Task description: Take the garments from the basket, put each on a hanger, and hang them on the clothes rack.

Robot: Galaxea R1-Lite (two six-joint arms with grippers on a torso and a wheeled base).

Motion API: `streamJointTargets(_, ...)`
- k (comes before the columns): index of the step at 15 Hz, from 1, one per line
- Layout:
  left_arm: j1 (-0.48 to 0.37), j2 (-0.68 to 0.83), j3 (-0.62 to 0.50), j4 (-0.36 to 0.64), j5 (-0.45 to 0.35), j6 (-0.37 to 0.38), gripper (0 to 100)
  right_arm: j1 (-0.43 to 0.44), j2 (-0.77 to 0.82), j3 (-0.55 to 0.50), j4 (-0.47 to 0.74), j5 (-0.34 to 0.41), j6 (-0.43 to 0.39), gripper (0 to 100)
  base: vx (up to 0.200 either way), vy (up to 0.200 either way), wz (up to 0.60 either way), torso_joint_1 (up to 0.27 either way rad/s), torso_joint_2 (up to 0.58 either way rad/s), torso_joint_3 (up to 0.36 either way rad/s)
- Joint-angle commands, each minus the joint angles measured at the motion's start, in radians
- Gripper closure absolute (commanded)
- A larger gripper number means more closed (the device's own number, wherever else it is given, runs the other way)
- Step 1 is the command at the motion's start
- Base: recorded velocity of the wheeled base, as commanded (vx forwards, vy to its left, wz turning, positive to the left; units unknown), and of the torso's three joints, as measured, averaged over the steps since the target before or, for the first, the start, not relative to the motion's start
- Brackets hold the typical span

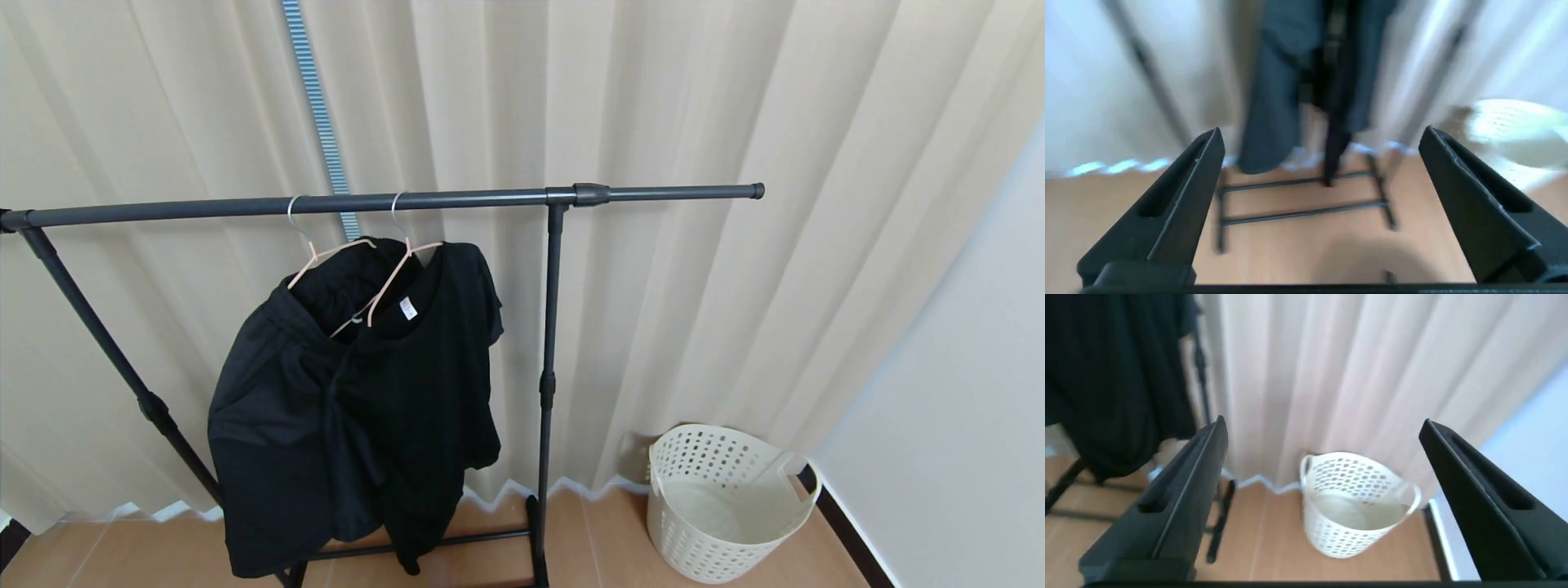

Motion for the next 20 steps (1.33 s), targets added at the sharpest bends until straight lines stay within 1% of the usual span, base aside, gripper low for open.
streamJointTargets(1, 0.000, 0.005, 0.002, -0.003, 0.001, 0.008, 0, -0.088, -0.075, 0.000, -0.003, 0.011, -0.021, 0, 0.000, 0.000, 0.00, 0.000, 0.00, 0.000)
streamJointTargets(2, 0.012, 0.016, -0.002, -0.002, 0.018, 0.091, 0, -0.096, -0.094, 0.000, -0.003, 0.011, -0.027, 0, 0.000, 0.000, 0.00, 0.000, 0.00, 0.000)
streamJointTargets(3, 0.060, 0.018, -0.002, -0.002, 0.036, 0.158, 0, -0.096, -0.097, 0.000, -0.001, 0.013, -0.024, 0, 0.000, 0.000, 0.00, 0.000, 0.00, 0.000)
streamJointTargets(4, 0.128, 0.013, -0.002, -0.003, 0.038, 0.211, 0, -0.096, -0.097, 0.000, -0.001, 0.013, -0.024, 0, 0.000, 0.000, 0.00, 0.000, 0.00, 0.000)
streamJointTargets(5, 0.229, -0.011, -0.002, -0.006, 0.032, 0.258, 0, -0.096, -0.098, 0.000, -0.001, 0.013, -0.024, 0, 0.000, 0.000, 0.00, 0.000, 0.00, 0.000)
streamJointTargets(6, 0.241, -0.025, 0.002, -0.012, 0.033, 0.218, 0, -0.096, -0.097, 0.000, -0.001, 0.014, -0.024, 0, 0.000, 0.000, 0.00, 0.000, 0.00, 0.000)
streamJointTargets(7, 0.240, -0.025, 0.005, -0.015, 0.030, 0.158, 0, -0.096, -0.097, 0.000, -0.001, 0.016, -0.024, 0, 0.000, 0.000, 0.00, 0.000, 0.00, 0.000)
streamJointTargets(8, 0.235, -0.030, 0.009, -0.017, 0.010, 0.095, 0, -0.096, -0.098, 0.000, 0.000, 0.019, -0.024, 0, 0.000, 0.000, 0.00, 0.000, 0.00, 0.000)
streamJointTargets(9, 0.172, -0.064, 0.012, -0.022, -0.157, -0.021, 0, -0.096, -0.098, 0.000, 0.000, 0.023, -0.023, 0, 0.000, 0.000, 0.00, 0.000, 0.00, 0.000)
streamJointTargets(10, 0.172, -0.077, 0.020, -0.025, -0.246, -0.073, 0, -0.096, -0.098, 0.000, -0.001, 0.027, -0.018, 0, 0.000, 0.000, 0.00, 0.000, 0.00, 0.000)
streamJointTargets(11, 0.177, -0.076, 0.026, -0.043, -0.304, -0.141, 0, -0.096, -0.100, 0.000, -0.001, 0.083, 0.023, 0, 0.000, 0.000, 0.00, 0.000, 0.00, 0.000)
streamJointTargets(12, 0.178, -0.080, 0.026, -0.045, -0.304, -0.141, 0, -0.096, -0.100, 0.000, -0.001, 0.102, 0.028, 0, 0.000, 0.000, 0.00, 0.000, 0.00, 0.000)
streamJointTargets(13, 0.180, -0.084, 0.026, -0.045, -0.304, -0.141, 0, -0.099, -0.101, 0.000, -0.003, 0.088, 0.031, 0, 0.000, 0.000, 0.00, 0.000, 0.00, 0.000)
streamJointTargets(15, 0.184, -0.093, 0.028, -0.046, -0.306, -0.142, 0, -0.100, -0.103, 0.000, -0.015, -0.043, 0.042, 0, 0.000, 0.000, 0.00, 0.000, 0.00, 0.000)
streamJointTargets(16, 0.184, -0.094, 0.028, -0.046, -0.304, -0.147, 0, -0.099, -0.103, 0.000, -0.014, -0.056, 0.063, 0, 0.000, 0.000, 0.00, 0.000, 0.00, 0.000)
streamJointTargets(18, 0.186, -0.094, 0.028, -0.046, -0.300, -0.158, 0, -0.099, -0.103, 0.000, -0.014, -0.067, 0.071, 0, 0.000, 0.000, 0.00, 0.000, 0.00, 0.000)
streamJointTargets(19, 0.186, -0.094, 0.028, -0.045, -0.297, -0.153, 0, -0.100, -0.103, 0.000, -0.012, -0.101, 0.098, 0, 0.000, 0.000, 0.00, 0.000, 0.00, 0.000)
streamJointTargets(20, 0.187, -0.094, 0.028, -0.045, -0.280, -0.132, 0, -0.100, -0.103, 0.000, -0.012, -0.108, 0.101, 0, 0.000, 0.000, 0.00, 0.000, 0.00, 0.000)
